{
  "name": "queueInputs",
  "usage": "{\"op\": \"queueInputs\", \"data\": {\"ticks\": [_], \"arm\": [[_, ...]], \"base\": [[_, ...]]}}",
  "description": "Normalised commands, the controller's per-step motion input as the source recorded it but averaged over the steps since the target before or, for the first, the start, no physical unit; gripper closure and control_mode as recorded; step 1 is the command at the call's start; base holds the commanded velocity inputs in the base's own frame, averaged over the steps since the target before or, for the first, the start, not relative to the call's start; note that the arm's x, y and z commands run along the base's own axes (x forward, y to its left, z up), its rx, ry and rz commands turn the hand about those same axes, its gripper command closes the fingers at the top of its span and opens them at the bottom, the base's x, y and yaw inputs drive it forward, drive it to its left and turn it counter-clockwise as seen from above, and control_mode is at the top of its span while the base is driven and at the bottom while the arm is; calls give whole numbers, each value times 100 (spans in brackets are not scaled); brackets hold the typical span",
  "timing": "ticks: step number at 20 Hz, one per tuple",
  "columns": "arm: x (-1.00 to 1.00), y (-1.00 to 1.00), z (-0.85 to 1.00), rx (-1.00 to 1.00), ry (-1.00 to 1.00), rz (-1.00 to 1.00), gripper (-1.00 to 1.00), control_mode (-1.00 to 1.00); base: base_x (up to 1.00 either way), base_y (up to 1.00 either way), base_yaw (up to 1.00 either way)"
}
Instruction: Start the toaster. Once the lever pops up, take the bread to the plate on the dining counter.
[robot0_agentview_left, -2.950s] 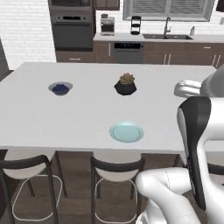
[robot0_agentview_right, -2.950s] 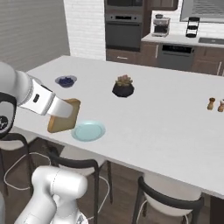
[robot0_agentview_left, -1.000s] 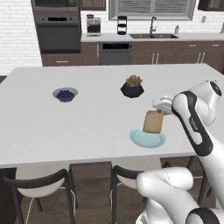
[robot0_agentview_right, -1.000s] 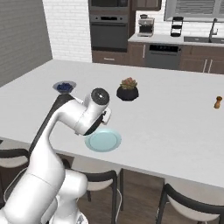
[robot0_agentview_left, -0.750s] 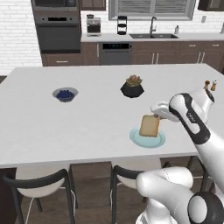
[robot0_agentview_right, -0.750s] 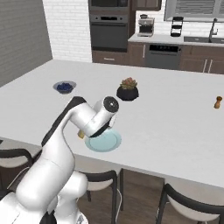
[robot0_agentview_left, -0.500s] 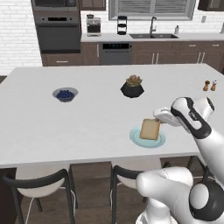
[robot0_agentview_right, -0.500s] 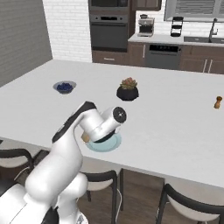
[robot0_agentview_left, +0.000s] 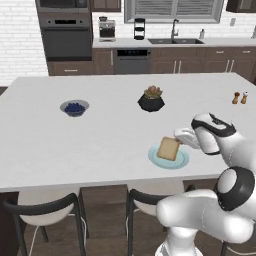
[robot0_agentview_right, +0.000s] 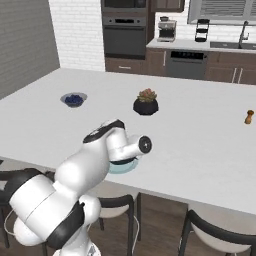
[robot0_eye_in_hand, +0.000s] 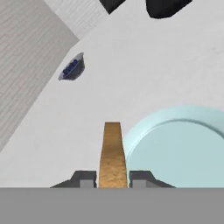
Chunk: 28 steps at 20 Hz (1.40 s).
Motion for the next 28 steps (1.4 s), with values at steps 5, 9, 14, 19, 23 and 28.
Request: {"op": "queueInputs", "data": {"ticks": [5,9,14,19,23,28], "arm": [[31,-14,-36,8,0,-1,100,-100],[0,0,-42,4,0,0,100,-100],[23,0,-27,1,-2,-1,100,-100],[-4,6,-21,0,-3,-4,-100,-100],[-14,1,-1,0,0,-11,-100,-100],[-5,-9,15,0,0,-12,-100,-100]], "base": [[0,0,0],[0,0,0],[0,0,0],[0,0,0],[0,0,0],[0,0,0]]}}
